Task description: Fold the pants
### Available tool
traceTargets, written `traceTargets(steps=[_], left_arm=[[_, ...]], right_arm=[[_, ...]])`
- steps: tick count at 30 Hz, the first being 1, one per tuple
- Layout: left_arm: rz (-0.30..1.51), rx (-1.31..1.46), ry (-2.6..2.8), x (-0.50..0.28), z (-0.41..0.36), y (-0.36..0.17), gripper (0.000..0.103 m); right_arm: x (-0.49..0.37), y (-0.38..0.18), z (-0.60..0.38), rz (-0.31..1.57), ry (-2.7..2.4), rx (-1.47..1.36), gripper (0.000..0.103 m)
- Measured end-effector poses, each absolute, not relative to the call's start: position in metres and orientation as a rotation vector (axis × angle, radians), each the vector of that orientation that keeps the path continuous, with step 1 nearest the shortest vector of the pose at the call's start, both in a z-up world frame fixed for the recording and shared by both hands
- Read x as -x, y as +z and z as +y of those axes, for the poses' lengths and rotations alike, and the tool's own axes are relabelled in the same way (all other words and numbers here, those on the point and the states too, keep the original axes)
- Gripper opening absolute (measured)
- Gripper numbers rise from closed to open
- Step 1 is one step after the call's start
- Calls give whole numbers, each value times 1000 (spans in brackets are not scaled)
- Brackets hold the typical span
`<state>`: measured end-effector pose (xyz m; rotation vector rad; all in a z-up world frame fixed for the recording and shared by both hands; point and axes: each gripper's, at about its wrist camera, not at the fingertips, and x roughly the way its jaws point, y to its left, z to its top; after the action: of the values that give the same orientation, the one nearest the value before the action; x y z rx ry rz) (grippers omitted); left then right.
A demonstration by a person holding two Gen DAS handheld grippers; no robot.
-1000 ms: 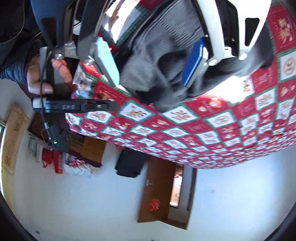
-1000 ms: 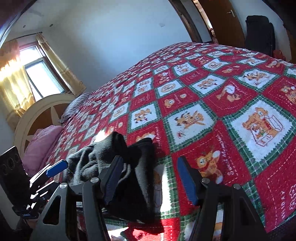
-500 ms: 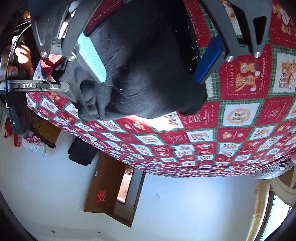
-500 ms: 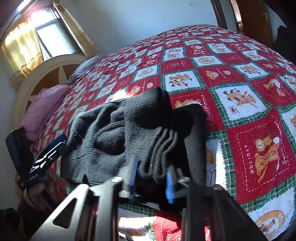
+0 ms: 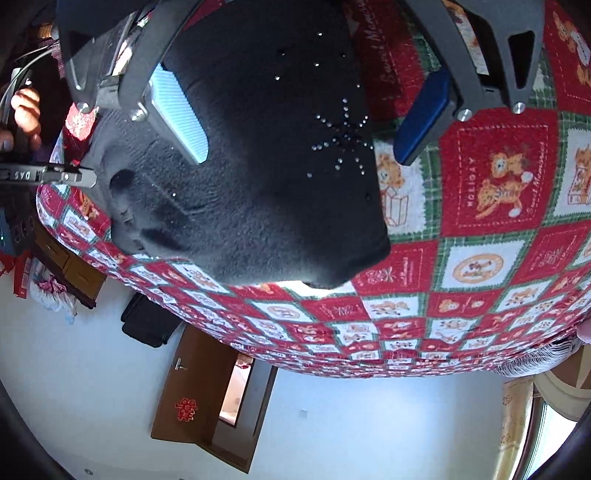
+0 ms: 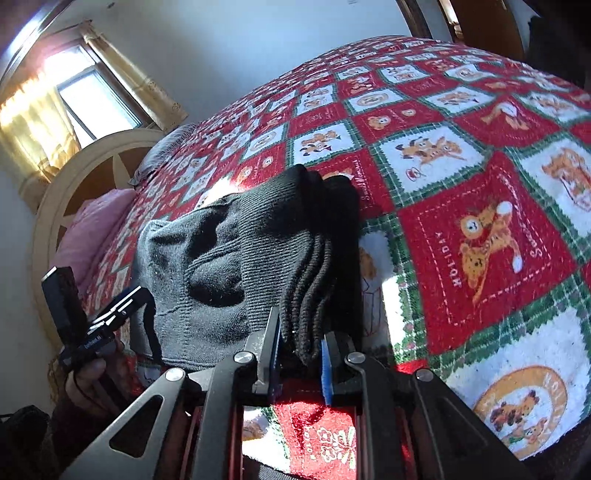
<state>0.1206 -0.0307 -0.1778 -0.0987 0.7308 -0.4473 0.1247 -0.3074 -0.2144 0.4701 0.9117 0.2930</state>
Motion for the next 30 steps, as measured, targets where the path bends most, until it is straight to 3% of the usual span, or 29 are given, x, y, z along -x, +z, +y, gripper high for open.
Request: traceTargets(steps=[2,5,6,13,14,17,19,23,30], left_arm=[[728,102,-446,-120,-30,-177,103],[729,105,-449,-119,-31,-176,103],[730,104,-452,-118,-32,-176,103],[735,93,-453,-118,-34,-176,103],[736,92,-453,-119,-34,-177,103],[738,92,-454,-118,-34,-177,103],[738,92,-455,-119,-34,-177,103],[741,90,-460,-118,-34,-177,103],[747,71,-465,-118,-39,-177,103]], right_arm=[[-124,-204,-309,879,270,-448,30],[-127,-186,-312,804,230,-422,57],[-131,-182,-313,790,232,-432,61],[-192,-183,-301,816,254,-434,61],[-198,-188,-297,837,273,-440,61],[-200,-198,-287,861,229,-361,27],[-196,-199,-291,854,248,-384,15],[-185,-191,-298,815,213,-369,10],[-191,-206,-304,833,184,-353,10]])
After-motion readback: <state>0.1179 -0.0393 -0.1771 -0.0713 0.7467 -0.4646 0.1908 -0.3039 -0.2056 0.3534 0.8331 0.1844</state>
